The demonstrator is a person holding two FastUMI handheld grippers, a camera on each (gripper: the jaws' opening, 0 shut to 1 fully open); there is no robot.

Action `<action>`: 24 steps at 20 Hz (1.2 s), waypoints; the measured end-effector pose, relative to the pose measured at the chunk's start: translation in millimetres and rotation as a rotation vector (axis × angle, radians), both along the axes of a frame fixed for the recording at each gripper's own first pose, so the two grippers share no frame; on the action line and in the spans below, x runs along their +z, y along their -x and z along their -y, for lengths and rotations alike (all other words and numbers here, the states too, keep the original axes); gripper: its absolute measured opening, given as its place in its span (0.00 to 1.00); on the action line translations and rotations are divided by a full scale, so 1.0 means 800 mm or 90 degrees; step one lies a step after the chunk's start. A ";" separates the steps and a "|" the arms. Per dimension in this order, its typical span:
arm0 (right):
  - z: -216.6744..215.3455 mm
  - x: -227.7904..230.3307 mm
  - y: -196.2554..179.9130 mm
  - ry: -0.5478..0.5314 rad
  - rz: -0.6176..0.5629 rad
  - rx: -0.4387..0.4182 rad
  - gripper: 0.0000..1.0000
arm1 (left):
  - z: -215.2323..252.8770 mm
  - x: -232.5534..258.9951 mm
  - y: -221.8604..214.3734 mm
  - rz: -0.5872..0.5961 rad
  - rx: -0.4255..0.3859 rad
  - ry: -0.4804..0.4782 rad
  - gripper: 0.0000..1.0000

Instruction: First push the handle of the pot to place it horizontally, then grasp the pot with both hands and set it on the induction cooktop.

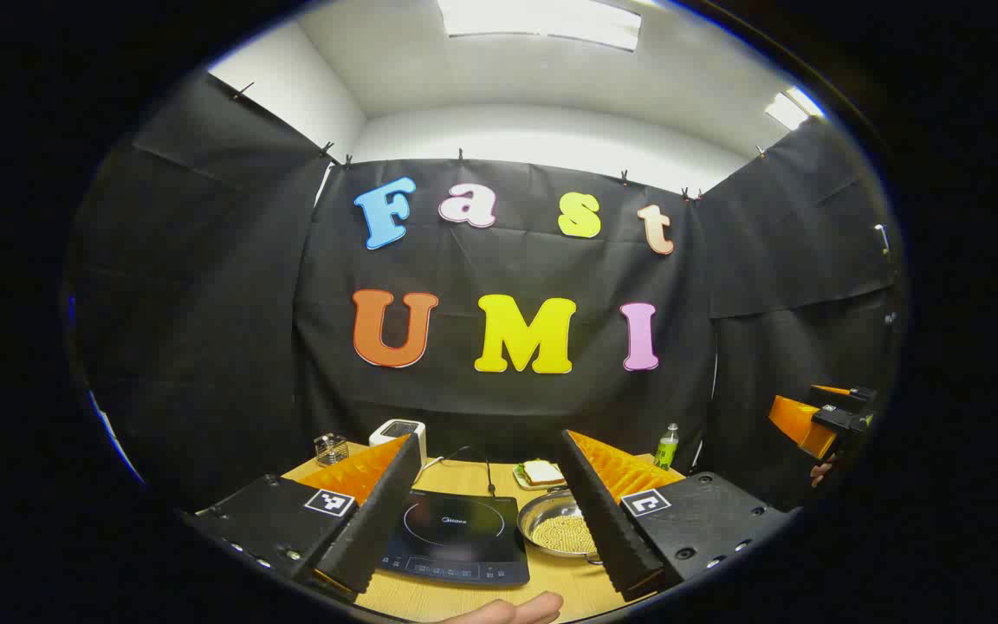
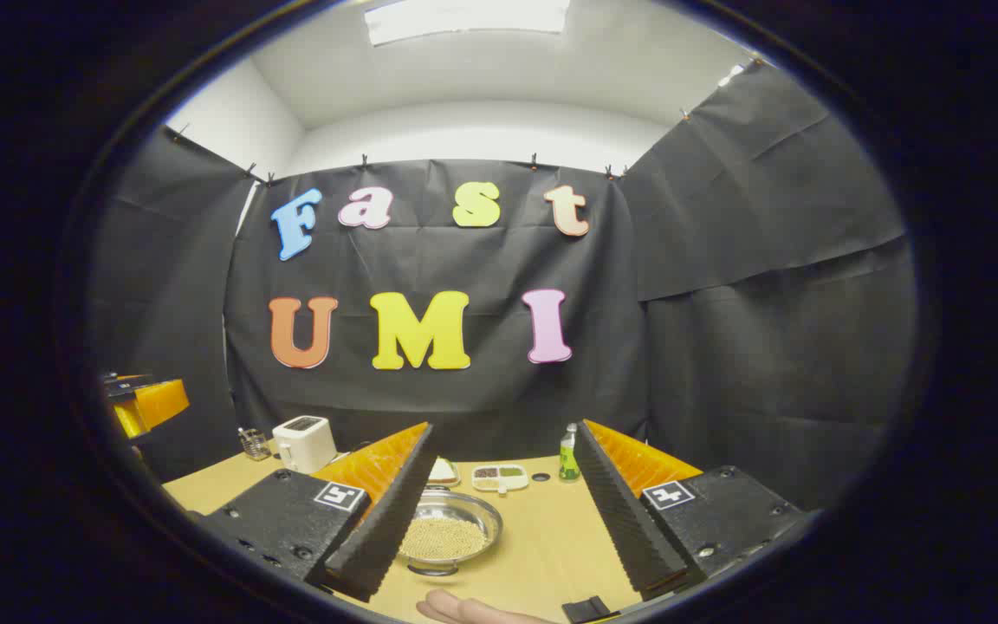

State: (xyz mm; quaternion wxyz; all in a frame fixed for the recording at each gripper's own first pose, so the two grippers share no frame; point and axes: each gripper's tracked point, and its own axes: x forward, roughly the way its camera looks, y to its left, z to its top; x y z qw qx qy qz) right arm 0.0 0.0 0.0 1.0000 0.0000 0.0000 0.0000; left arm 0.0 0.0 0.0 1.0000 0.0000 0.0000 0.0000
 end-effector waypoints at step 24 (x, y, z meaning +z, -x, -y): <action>-0.014 -0.022 -0.075 -0.035 -0.085 0.033 0.83 | -0.003 0.002 -0.020 -0.009 0.005 -0.025 0.96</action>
